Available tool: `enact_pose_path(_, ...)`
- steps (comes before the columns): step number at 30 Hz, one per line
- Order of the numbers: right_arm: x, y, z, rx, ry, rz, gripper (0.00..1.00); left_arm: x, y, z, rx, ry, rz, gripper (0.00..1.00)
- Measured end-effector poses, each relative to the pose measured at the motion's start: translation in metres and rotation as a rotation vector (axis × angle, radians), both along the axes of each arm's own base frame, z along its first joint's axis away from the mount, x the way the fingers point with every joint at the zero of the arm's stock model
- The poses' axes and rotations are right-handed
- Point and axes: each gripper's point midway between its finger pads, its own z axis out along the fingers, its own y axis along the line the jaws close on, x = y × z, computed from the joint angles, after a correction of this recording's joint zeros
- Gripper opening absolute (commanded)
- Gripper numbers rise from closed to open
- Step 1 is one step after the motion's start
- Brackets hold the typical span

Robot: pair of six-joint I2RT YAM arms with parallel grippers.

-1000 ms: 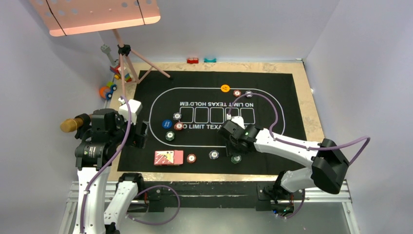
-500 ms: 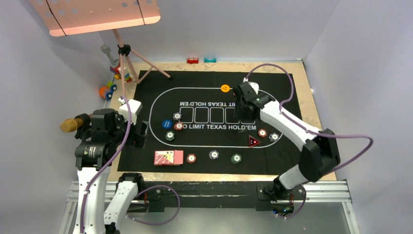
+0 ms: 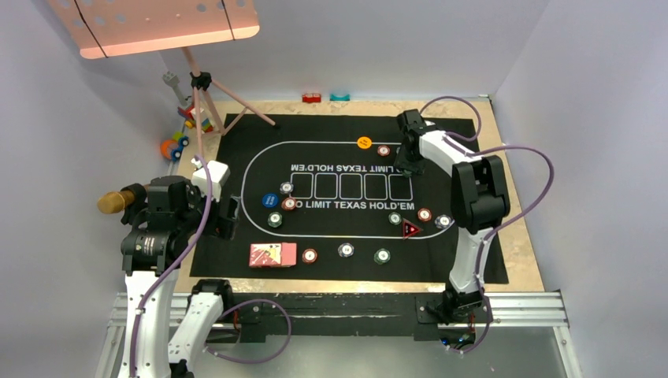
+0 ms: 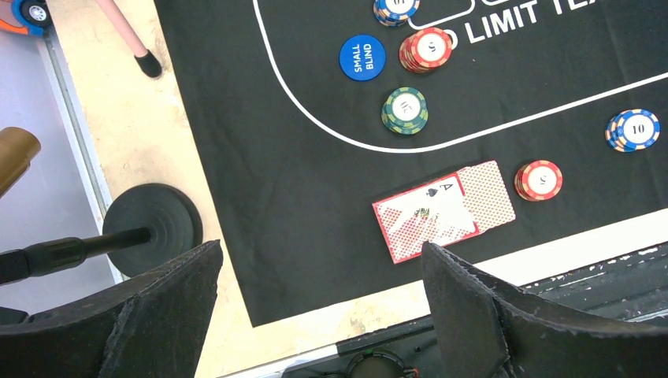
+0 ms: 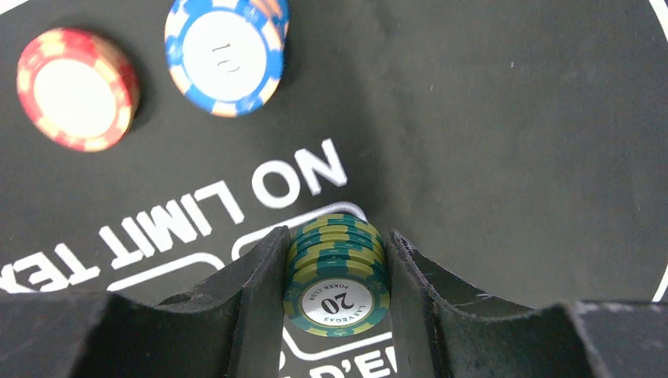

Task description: Distribute texas hold em gaming equipment

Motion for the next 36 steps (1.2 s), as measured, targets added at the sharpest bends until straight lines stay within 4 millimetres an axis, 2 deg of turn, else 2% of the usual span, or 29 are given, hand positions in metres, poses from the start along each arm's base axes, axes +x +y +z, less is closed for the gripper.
enact_pose_path(2,0.007,-0.006,-0.009,-0.007,0.016,-0.011,0.15,0.000,0.000,0.000,0.000,0.000,0.000,1.00)
enact_pose_path(5,0.019,-0.004,-0.018,-0.012,0.021,-0.006,0.15,0.000,0.000,0.000,0.000,0.000,0.000,1.00)
enact_pose_path(11,0.035,0.003,-0.021,-0.014,0.007,0.015,0.17,0.000,0.000,0.000,0.000,0.000,0.000,1.00)
enact_pose_path(15,0.043,0.005,-0.019,-0.011,-0.007,0.019,0.33,0.000,0.000,0.000,0.000,0.000,0.000,1.00)
enact_pose_path(20,0.043,0.006,-0.019,-0.010,-0.006,0.019,0.54,0.000,0.000,0.000,0.000,0.000,0.000,1.00)
enact_pose_path(24,0.044,0.006,-0.019,-0.011,-0.010,0.022,0.64,0.000,0.000,0.000,0.000,0.000,0.000,1.00)
enact_pose_path(27,0.041,0.005,-0.019,-0.010,-0.014,0.023,0.66,0.000,0.000,0.000,0.000,-0.002,0.000,1.00)
enact_pose_path(31,0.037,0.005,-0.007,-0.005,-0.032,0.024,0.66,-0.001,0.000,0.001,0.000,-0.005,0.000,1.00)
enact_pose_path(33,0.036,0.007,0.006,0.002,-0.062,0.029,0.66,-0.001,0.000,0.001,0.000,-0.006,0.000,1.00)
enact_pose_path(36,0.023,0.012,0.035,0.012,-0.115,0.046,0.66,-0.001,0.000,0.001,0.000,-0.008,0.001,1.00)
